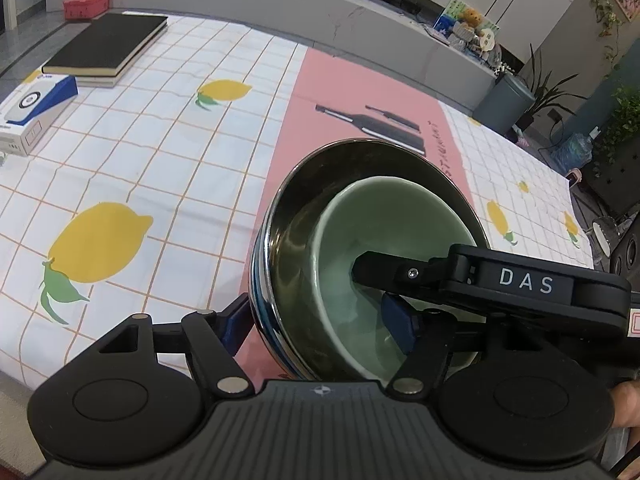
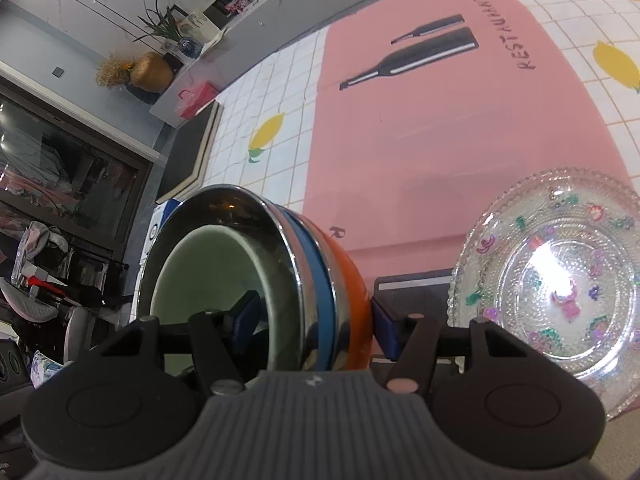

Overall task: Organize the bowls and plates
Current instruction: 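Lift the bowl stack and set it onto the glass plate stack with both tools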

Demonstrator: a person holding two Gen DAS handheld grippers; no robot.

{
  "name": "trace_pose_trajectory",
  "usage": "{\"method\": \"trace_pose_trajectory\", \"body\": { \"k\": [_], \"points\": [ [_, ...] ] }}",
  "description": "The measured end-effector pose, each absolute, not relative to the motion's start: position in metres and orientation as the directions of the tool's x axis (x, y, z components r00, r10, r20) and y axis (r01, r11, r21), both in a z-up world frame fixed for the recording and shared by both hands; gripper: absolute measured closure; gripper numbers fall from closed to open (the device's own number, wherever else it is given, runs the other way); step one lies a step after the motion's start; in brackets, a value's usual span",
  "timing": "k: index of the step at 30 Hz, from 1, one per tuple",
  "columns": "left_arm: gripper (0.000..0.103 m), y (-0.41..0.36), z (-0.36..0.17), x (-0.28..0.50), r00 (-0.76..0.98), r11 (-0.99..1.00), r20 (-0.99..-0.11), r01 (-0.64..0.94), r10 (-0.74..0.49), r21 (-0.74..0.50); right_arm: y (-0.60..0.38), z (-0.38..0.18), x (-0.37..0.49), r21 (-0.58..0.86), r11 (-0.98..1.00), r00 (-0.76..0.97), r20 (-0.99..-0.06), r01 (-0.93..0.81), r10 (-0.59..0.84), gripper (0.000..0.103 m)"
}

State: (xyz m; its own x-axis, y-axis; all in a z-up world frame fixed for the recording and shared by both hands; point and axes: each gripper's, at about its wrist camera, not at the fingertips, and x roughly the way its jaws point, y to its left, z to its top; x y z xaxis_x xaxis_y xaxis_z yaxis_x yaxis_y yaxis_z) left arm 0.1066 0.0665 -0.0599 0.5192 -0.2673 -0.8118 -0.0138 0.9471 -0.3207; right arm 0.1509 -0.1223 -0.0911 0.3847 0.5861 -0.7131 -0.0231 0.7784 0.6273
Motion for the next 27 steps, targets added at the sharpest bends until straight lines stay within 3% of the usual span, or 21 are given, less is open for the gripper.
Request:
{"method": "trace_pose_trajectory", "body": {
  "k": [13, 27],
  "points": [
    [0.025, 0.036, -0.031, 0.097, 0.543, 0.952, -0.799, 0.004, -0.259, -0.306, -0.156, -0.06, 0.13, 0.65, 0.759, 0.438, -0.688, 0.018, 0.579, 0.044],
    [0.025, -0.041, -0.01, 0.089, 0.547, 0.947, -0.776, 0.128, -0.315, -0.294, -0.238, -0.034, 0.1, 0.658, 0.747, 0.543, -0.665, 0.098, 0.514, 0.044]
  ]
}}
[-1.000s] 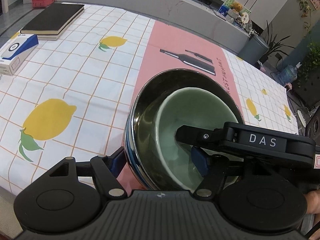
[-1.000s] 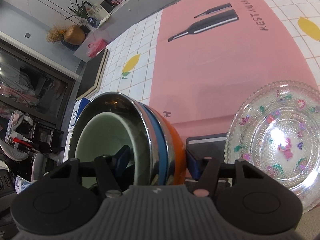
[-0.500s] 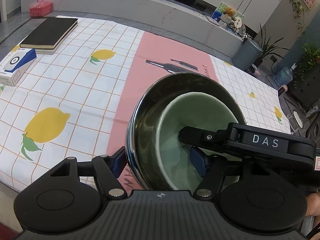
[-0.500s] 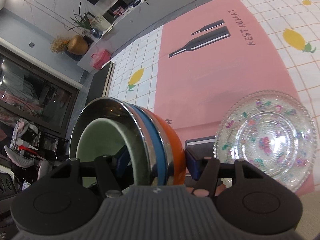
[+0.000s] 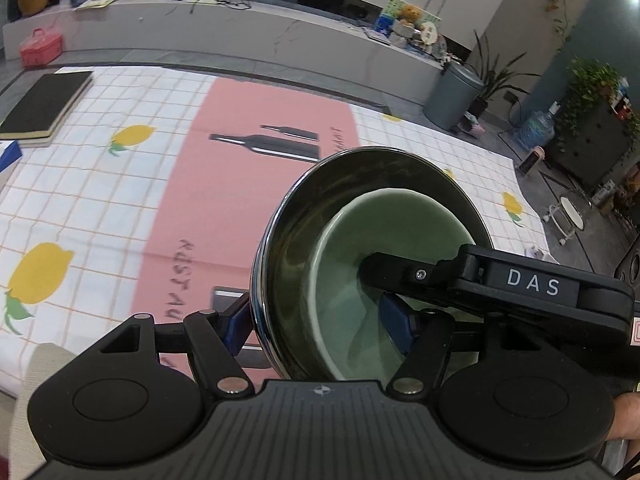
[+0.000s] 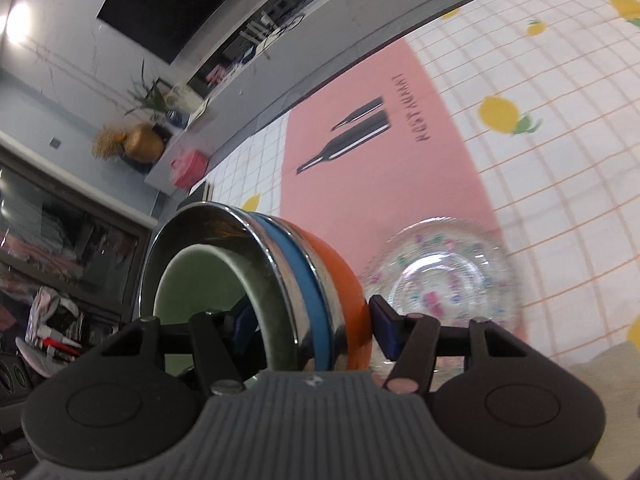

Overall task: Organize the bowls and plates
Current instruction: 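Lift the bowl stack and set it onto the glass plate stack with both tools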

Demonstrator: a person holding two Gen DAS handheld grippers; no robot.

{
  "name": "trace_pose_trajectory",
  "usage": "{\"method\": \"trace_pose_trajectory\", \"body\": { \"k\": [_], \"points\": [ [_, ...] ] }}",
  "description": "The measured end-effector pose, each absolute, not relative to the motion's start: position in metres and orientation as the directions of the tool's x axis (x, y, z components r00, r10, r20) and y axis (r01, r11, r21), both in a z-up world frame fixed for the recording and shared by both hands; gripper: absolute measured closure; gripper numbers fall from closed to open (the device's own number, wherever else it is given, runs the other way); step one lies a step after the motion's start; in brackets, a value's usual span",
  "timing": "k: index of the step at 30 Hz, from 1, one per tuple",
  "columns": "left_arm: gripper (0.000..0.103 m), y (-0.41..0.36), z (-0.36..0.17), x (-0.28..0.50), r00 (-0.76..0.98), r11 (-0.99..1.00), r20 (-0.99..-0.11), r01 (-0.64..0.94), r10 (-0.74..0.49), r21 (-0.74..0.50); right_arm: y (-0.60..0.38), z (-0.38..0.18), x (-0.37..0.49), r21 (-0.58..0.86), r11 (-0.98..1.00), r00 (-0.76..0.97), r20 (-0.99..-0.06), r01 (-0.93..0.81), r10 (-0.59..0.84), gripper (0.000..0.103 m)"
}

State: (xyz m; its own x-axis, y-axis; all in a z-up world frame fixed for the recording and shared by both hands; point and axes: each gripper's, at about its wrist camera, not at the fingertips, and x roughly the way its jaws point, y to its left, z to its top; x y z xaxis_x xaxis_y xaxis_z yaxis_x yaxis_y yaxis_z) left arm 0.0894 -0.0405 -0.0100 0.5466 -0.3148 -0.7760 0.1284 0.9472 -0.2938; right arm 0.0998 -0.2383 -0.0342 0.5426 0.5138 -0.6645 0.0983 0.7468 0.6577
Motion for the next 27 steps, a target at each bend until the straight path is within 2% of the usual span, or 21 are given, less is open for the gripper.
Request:
{"method": "trace_pose_trajectory", "body": {
  "k": [11, 19, 27],
  "points": [
    [0.025, -0.086, -0.046, 0.119, 0.462, 0.946, -0.826, 0.179, -0.324, -0.271, -0.284, -0.077, 0.111, 0.66, 0.719, 0.514, -0.704, 0.217, 0.49, 0.044],
    [0.026, -0.091, -0.071, 0.126, 0.414, 0.95, -0.855, 0.166, -0.312, -0.266, -0.282, -0.103, 0.125, 0.624, 0.737, 0.455, -0.752, 0.26, 0.477, 0.044],
    [0.025, -0.087, -0.077, 0.129, 0.423, 0.954, -0.856, 0.167, -0.297, -0.248, -0.278, -0.11, 0.131, 0.616, 0.743, 0.444, -0.761, 0.262, 0.473, 0.044]
  ]
}}
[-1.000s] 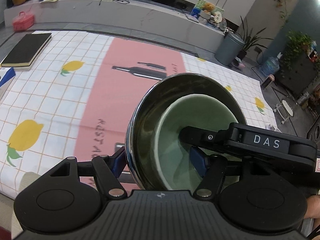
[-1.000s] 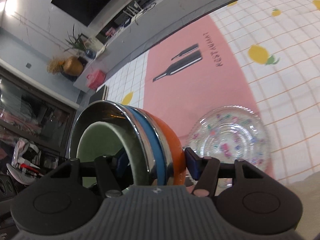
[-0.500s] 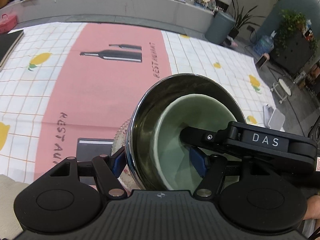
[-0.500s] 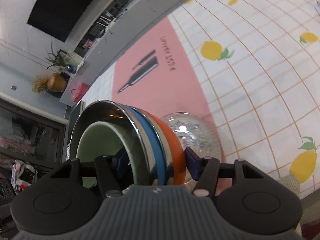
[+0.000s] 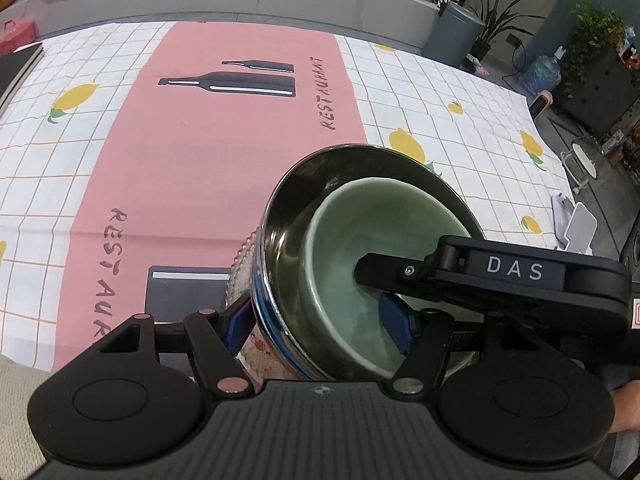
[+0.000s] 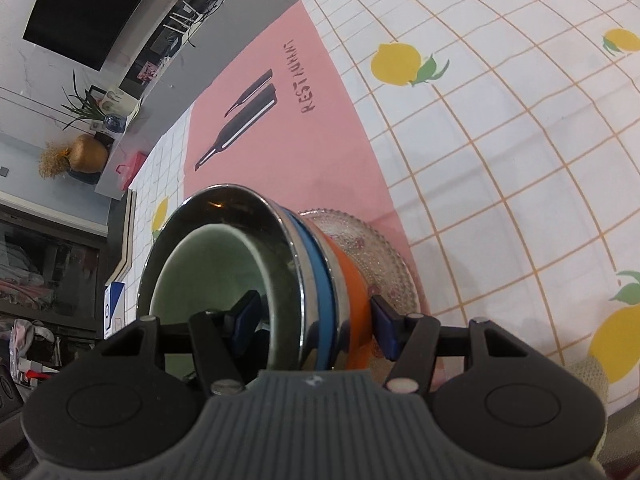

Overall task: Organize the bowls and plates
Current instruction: 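Lift the bowl stack and set it onto the glass plate stack with both tools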

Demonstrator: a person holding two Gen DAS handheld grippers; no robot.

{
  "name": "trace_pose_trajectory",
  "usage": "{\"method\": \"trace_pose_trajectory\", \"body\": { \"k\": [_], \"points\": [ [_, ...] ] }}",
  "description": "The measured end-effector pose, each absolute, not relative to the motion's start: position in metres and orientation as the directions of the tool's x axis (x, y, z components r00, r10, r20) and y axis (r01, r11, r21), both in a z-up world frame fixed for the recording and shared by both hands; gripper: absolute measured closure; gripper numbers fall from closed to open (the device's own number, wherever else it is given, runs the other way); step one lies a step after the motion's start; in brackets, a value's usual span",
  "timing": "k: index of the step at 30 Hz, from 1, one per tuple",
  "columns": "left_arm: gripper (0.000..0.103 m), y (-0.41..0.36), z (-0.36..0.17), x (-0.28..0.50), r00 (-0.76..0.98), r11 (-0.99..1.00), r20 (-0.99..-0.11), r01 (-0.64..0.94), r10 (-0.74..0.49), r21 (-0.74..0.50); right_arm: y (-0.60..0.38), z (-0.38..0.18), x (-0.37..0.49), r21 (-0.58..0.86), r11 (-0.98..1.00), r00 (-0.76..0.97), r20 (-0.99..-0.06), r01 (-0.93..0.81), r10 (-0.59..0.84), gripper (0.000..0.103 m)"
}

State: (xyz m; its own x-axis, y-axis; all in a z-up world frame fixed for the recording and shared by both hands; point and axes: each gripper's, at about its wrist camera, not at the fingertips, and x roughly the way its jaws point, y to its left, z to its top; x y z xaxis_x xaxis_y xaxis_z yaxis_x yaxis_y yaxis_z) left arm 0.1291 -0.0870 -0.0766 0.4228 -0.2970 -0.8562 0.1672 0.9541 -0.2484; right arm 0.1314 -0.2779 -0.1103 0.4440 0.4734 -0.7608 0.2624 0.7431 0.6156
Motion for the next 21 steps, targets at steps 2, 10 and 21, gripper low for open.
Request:
{"method": "trace_pose_trajectory", "body": {
  "k": [2, 10, 21],
  "points": [
    [0.025, -0.085, -0.078, 0.13, 0.423, 0.952, -0.854, 0.164, -0.303, -0.257, -0.278, -0.11, 0.132, 0.613, 0.746, 0.448, -0.761, 0.261, 0.47, 0.045],
    [0.025, -0.084, -0.078, 0.128, 0.442, 0.949, -0.841, 0.17, -0.313, -0.265, -0.278, -0.107, 0.129, 0.609, 0.749, 0.457, -0.762, 0.262, 0.459, 0.045],
    [0.025, -0.078, -0.061, 0.105, 0.542, 0.964, -0.799, 0.191, -0.259, -0.183, -0.265, -0.075, 0.121, 0.484, 0.847, 0.53, -0.788, 0.219, 0.313, 0.038]
  ]
}}
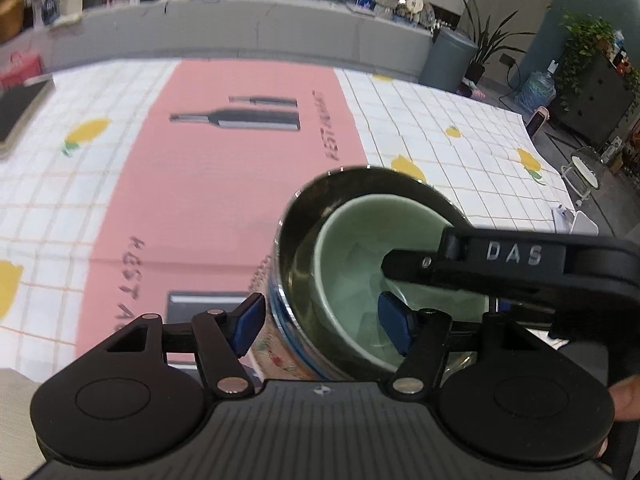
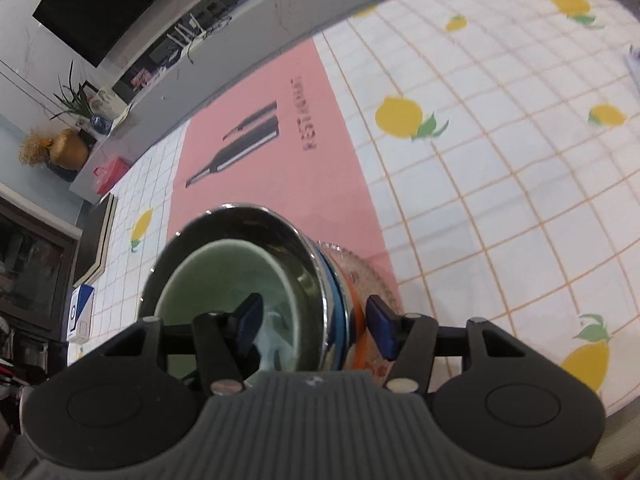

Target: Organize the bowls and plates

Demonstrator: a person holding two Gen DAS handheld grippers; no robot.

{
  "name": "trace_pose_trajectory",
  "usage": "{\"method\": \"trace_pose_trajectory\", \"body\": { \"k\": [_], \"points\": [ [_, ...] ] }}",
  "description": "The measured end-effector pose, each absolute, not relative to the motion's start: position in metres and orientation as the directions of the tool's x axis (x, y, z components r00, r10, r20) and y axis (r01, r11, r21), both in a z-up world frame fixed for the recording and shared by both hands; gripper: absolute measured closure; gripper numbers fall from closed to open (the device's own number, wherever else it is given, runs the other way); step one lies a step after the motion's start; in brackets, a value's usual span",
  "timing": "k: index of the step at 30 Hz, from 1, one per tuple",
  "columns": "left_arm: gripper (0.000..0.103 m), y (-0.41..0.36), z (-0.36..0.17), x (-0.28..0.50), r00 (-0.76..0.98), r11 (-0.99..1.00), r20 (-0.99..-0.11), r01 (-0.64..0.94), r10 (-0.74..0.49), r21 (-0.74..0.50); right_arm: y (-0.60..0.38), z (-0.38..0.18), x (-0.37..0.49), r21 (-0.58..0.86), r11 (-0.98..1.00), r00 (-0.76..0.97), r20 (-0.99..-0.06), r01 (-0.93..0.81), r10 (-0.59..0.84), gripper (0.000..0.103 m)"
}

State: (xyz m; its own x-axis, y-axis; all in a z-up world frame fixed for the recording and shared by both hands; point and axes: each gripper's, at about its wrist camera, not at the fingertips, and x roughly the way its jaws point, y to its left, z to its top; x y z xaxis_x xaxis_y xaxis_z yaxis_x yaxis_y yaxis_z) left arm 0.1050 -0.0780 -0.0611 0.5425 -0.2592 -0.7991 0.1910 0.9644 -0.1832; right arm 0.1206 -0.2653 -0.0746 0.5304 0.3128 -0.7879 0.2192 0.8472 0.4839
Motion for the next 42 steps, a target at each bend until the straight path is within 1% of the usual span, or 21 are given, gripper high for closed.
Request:
{"method": "trace_pose_trajectory", "body": {
  "k": [1, 3, 5, 6, 7, 9, 11, 12, 15, 17, 19, 21, 23, 25, 29, 32, 37, 42],
  "points": [
    [0.025, -0.076, -0.058, 0.102, 0.557, 0.967, -0.793, 0.19, -0.247, -0.167, -0.265, -0.072, 0.12, 0.471, 0.855, 0.536, -0.79, 0.217, 0.299, 0.037],
    [0.023, -0.073, -0.052, 0.096, 0.589, 0.973, -0.777, 0.183, -0.223, -0.141, -0.263, -0.066, 0.118, 0.434, 0.875, 0.546, -0.796, 0.214, 0.261, 0.031],
    [0.023, -0.069, -0.044, 0.09, 0.629, 0.979, -0.752, 0.167, -0.197, -0.117, -0.262, -0.058, 0.115, 0.402, 0.889, 0.569, -0.792, 0.218, 0.219, 0.022],
    [0.023, -0.066, -0.04, 0.087, 0.656, 0.982, -0.732, 0.156, -0.184, -0.107, -0.262, -0.051, 0.112, 0.399, 0.89, 0.592, -0.78, 0.22, 0.204, 0.021],
    [0.023, -0.063, -0.033, 0.082, 0.686, 0.984, -0.707, 0.148, -0.172, -0.095, -0.261, -0.043, 0.108, 0.402, 0.891, 0.622, -0.759, 0.212, 0.194, 0.021],
    [0.023, -0.06, -0.02, 0.071, 0.745, 0.988, -0.65, 0.146, -0.149, -0.06, -0.258, -0.021, 0.098, 0.388, 0.904, 0.684, -0.71, 0.18, 0.169, 0.017],
    [0.019, -0.058, -0.006, 0.059, 0.803, 0.99, -0.584, 0.143, -0.119, -0.004, -0.252, 0.002, 0.088, 0.364, 0.92, 0.738, -0.659, 0.146, 0.143, 0.012],
    [0.014, -0.057, 0.001, 0.052, 0.831, 0.991, -0.549, 0.129, -0.094, 0.026, -0.249, 0.012, 0.082, 0.35, 0.927, 0.76, -0.637, 0.132, 0.132, 0.012],
    [0.013, -0.057, 0.015, 0.031, 0.886, 0.994, -0.463, 0.06, -0.012, 0.089, -0.239, 0.035, 0.067, 0.298, 0.948, 0.794, -0.6, 0.11, 0.097, 0.011],
    [0.013, -0.054, 0.025, 0.02, 0.898, 0.996, -0.441, 0.049, -0.009, 0.08, -0.236, 0.044, 0.057, 0.265, 0.958, 0.804, -0.591, 0.111, 0.071, 0.01],
    [0.013, -0.05, 0.035, 0.011, 0.904, 0.998, -0.425, 0.058, -0.039, 0.031, -0.234, 0.048, 0.046, 0.247, 0.96, 0.806, -0.591, 0.136, 0.038, 0.01],
    [0.013, -0.047, 0.045, 0.0, 0.91, 0.998, -0.409, 0.07, -0.064, -0.001, -0.235, 0.045, 0.034, 0.223, 0.962, 0.801, -0.599, 0.158, 0.007, 0.01],
    [0.013, -0.048, 0.051, -0.013, 0.923, 0.997, -0.378, 0.079, -0.075, -0.004, -0.231, 0.04, 0.019, 0.168, 0.968, 0.791, -0.61, 0.187, -0.047, 0.01],
    [0.012, -0.051, 0.054, -0.021, 0.921, 0.997, -0.383, 0.083, -0.074, 0.008, -0.223, 0.032, 0.003, 0.117, 0.978, 0.785, -0.616, 0.173, -0.065, 0.01],
    [0.012, -0.054, 0.048, -0.028, 0.89, 0.993, -0.441, 0.118, -0.119, -0.029, -0.206, 0.009, -0.03, 0.129, 0.982, 0.766, -0.643, 0.139, -0.024, 0.011],
    [0.012, -0.056, 0.037, -0.027, 0.88, 0.992, -0.463, 0.127, -0.108, 0.008, -0.191, -0.003, -0.043, 0.099, 0.991, 0.75, -0.661, 0.091, -0.003, 0.011],
    [0.012, -0.062, 0.021, -0.038, 0.873, 0.989, -0.48, 0.135, -0.093, 0.055, -0.179, -0.001, -0.049, 0.06, 0.996, 0.784, -0.621, 0.062, -0.011, 0.011],
    [0.01, -0.063, 0.014, -0.042, 0.873, 0.992, -0.481, 0.12, -0.085, 0.041, -0.181, -0.006, -0.048, 0.071, 0.994, 0.785, -0.62, 0.078, -0.017, 0.011]
  ]
}}
